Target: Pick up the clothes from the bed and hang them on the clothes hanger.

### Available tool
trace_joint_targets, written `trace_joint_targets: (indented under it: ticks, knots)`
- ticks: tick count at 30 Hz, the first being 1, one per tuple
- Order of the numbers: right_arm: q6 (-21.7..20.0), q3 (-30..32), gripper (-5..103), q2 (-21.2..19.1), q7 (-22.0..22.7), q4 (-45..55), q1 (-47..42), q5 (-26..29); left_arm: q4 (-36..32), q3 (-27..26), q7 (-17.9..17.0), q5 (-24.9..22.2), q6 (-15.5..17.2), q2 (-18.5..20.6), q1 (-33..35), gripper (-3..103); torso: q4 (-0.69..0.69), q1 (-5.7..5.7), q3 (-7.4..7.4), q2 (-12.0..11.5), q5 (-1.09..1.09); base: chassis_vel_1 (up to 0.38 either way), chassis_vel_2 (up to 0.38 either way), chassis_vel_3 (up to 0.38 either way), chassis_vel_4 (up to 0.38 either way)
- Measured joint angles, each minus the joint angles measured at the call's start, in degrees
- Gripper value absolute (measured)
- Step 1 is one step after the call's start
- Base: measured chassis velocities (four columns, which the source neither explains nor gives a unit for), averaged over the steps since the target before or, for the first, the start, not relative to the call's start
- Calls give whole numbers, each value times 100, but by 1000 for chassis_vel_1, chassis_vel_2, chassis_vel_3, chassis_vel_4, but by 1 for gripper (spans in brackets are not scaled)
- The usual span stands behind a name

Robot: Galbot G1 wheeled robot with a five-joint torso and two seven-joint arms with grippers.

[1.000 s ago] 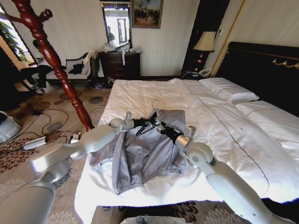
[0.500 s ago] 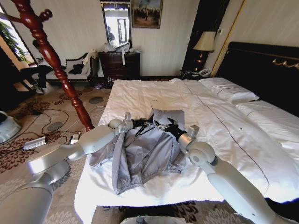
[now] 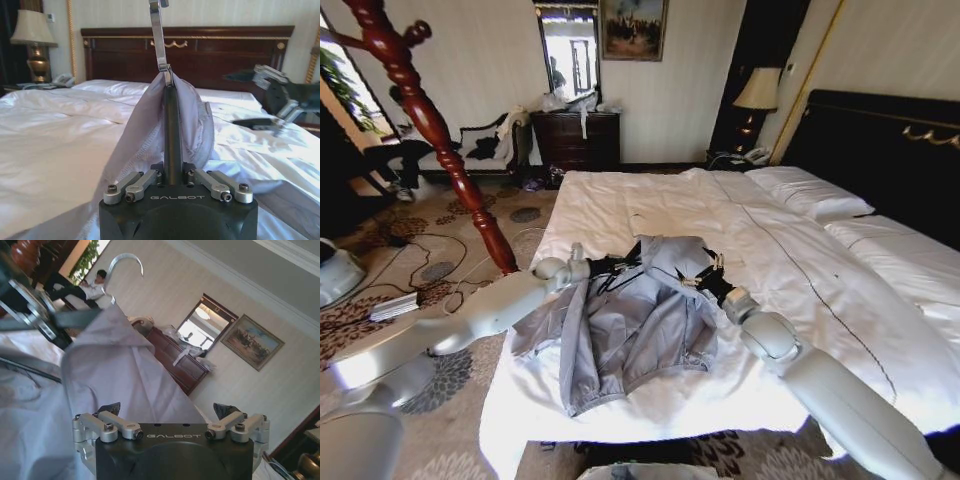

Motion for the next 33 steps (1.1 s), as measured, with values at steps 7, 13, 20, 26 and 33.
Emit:
trace_joint_targets:
  ticks: [7, 13, 20, 26, 33]
  knots:
    - [78, -112, 100, 43, -89, -262, 205, -453, -332, 129, 15, 41, 16, 196, -10, 16, 5, 0, 0, 0, -1, 0, 0, 0, 0]
    - [145, -108, 100, -3, -155, -422, 239, -884, -494, 210, 83, 129, 17, 200, -72, 16, 3, 0, 0, 0, 0, 0, 0, 0, 0]
    - [163, -105, 100, -64, -158, -531, 285, -1296, -617, 265, 100, 161, 17, 187, -105, 16, 3, 0, 1, 0, 0, 0, 0, 0, 0]
    - [276, -94, 100, -148, -176, -656, 341, -2209, -697, 338, 104, 199, 22, 171, -145, 16, 3, 0, 0, 0, 0, 0, 0, 0, 0]
    - [396, -52, 100, -239, -316, -774, 370, -2910, -801, 402, 87, 255, 37, 166, -170, 16, 3, 0, 0, 0, 0, 0, 0, 0, 0]
